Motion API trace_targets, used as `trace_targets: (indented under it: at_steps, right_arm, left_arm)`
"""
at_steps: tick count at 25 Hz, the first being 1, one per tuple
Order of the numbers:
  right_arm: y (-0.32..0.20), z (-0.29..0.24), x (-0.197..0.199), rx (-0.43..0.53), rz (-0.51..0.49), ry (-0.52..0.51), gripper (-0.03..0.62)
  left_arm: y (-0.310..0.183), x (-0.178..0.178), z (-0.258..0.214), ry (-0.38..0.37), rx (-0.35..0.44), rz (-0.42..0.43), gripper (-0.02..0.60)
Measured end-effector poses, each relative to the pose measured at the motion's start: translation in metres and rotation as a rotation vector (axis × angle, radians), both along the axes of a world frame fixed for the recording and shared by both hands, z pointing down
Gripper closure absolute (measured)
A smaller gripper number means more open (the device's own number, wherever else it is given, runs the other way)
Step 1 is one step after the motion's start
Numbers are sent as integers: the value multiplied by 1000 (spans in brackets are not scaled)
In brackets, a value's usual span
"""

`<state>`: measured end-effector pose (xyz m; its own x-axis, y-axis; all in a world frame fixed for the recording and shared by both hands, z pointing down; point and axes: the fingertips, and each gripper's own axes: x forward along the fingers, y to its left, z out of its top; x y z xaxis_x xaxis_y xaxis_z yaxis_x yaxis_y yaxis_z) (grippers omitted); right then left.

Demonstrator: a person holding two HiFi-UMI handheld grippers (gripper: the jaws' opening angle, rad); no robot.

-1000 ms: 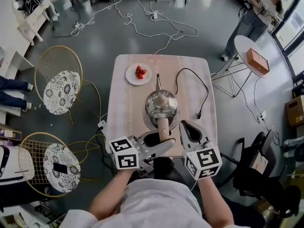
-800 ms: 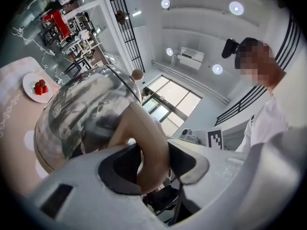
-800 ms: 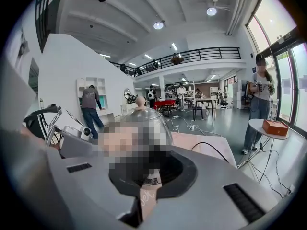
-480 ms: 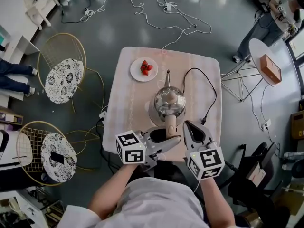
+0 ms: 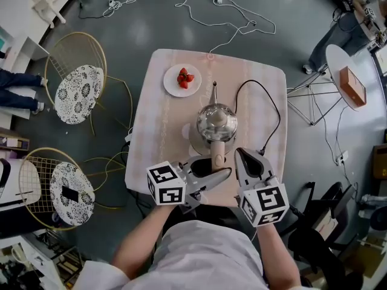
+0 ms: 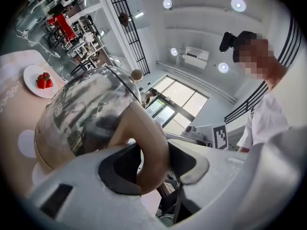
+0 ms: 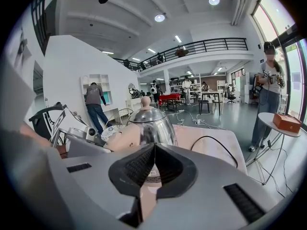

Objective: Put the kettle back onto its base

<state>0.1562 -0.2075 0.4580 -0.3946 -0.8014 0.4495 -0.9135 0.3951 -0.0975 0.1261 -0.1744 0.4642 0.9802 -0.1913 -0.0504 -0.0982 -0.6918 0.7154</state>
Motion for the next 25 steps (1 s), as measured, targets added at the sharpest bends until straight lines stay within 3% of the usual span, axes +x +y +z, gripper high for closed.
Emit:
trace_targets:
  at_steps: [25]
  right_arm:
    - [-13, 17, 19, -36, -51, -16, 589]
  left_arm:
    - [-29, 21, 23, -5, -4, -44, 411]
